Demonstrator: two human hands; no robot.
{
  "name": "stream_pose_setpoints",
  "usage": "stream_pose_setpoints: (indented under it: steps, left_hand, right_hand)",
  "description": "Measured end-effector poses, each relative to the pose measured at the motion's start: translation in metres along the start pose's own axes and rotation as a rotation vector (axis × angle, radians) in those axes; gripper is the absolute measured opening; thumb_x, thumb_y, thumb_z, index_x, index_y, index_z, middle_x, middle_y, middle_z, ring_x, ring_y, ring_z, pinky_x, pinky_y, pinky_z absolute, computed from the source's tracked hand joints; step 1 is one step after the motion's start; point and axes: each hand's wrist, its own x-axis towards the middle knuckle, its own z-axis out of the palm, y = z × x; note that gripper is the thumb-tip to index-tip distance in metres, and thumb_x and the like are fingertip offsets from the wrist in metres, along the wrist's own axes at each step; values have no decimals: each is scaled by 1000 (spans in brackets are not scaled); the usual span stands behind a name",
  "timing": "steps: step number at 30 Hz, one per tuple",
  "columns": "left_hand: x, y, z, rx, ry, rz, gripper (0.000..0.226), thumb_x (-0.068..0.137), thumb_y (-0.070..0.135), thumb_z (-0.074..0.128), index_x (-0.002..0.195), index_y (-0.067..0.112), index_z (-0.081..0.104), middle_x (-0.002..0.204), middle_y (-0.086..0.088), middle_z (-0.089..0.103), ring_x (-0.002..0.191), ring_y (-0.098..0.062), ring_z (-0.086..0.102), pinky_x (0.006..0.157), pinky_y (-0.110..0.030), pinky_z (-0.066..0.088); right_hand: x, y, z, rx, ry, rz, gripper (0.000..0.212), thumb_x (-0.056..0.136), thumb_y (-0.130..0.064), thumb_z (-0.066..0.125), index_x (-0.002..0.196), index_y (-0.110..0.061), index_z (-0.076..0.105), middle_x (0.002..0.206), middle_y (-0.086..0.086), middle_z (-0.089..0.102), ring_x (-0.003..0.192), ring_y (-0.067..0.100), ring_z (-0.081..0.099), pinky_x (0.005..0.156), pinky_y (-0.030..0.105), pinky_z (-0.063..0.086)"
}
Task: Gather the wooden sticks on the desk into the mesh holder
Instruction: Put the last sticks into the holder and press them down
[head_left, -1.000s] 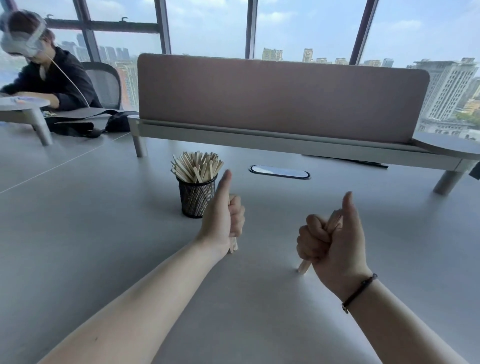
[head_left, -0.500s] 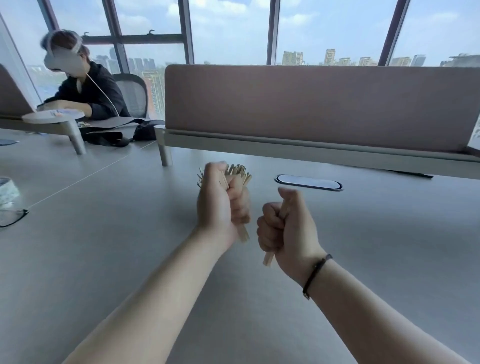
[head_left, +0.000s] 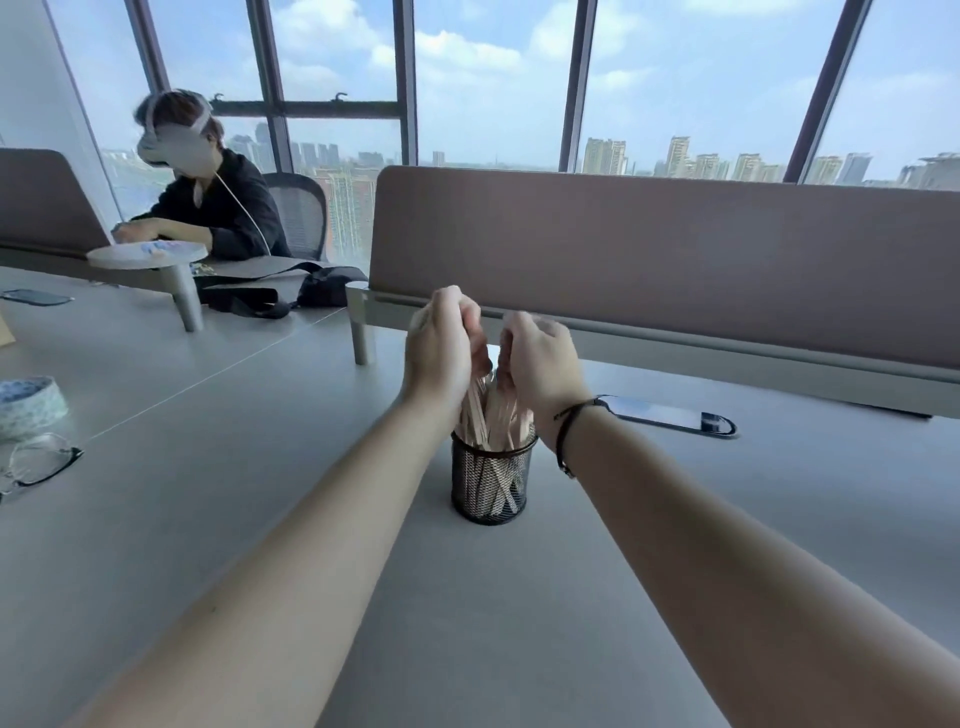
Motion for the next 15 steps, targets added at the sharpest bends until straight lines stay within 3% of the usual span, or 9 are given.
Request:
stream_pose_setpoints:
  steps: [4, 6, 8, 11, 13, 15]
  left_hand:
    - [3, -17, -10, 337, -62, 229, 30, 87, 17, 41, 57, 21, 44, 53, 8, 45, 59, -18, 43, 60, -31, 34]
    - [-2, -24, -16, 548, -113, 335, 32, 97, 16, 39, 69, 17, 55, 62, 9, 54, 61, -2, 50, 62, -26, 37]
    - [-5, -34, -24, 718, -149, 470, 32, 102, 17, 37, 85, 14, 63, 79, 6, 62, 76, 2, 57, 70, -22, 41]
    - [-3, -44, -37, 887, -123, 664, 38, 102, 25, 37, 99, 8, 71, 106, -3, 66, 104, -22, 60, 89, -36, 48]
    - [-3, -39, -43, 896, -101, 656, 47, 101, 36, 36, 105, 9, 74, 123, -3, 65, 116, -24, 58, 96, -38, 48]
    - [-5, -27, -44, 809, -186, 506, 55, 100, 48, 33, 107, 10, 73, 131, 4, 61, 123, -18, 57, 103, -38, 45]
  right_hand:
    - [-5, 22, -4, -289, -14, -215, 22, 89, -7, 43, 74, -6, 60, 71, 2, 61, 71, 21, 56, 66, 34, 44]
    - [-14, 34, -12, -419, -6, -330, 25, 92, -5, 43, 90, -8, 68, 89, 1, 65, 88, 19, 58, 75, 31, 44]
    - [-22, 44, -19, -485, 3, -367, 25, 97, -9, 44, 101, -10, 69, 101, -2, 60, 100, 16, 57, 81, 25, 40]
    - [-30, 45, -26, -454, -48, -274, 29, 103, -22, 40, 106, -10, 66, 105, -6, 59, 112, 10, 52, 87, 21, 36]
    - [-33, 43, -28, -440, -94, -238, 33, 104, -29, 37, 121, -16, 63, 123, -8, 59, 122, 7, 48, 92, 17, 32]
    - [-36, 43, -25, -394, -119, -235, 35, 105, -30, 36, 126, -14, 60, 134, -2, 58, 123, 7, 49, 94, 16, 32]
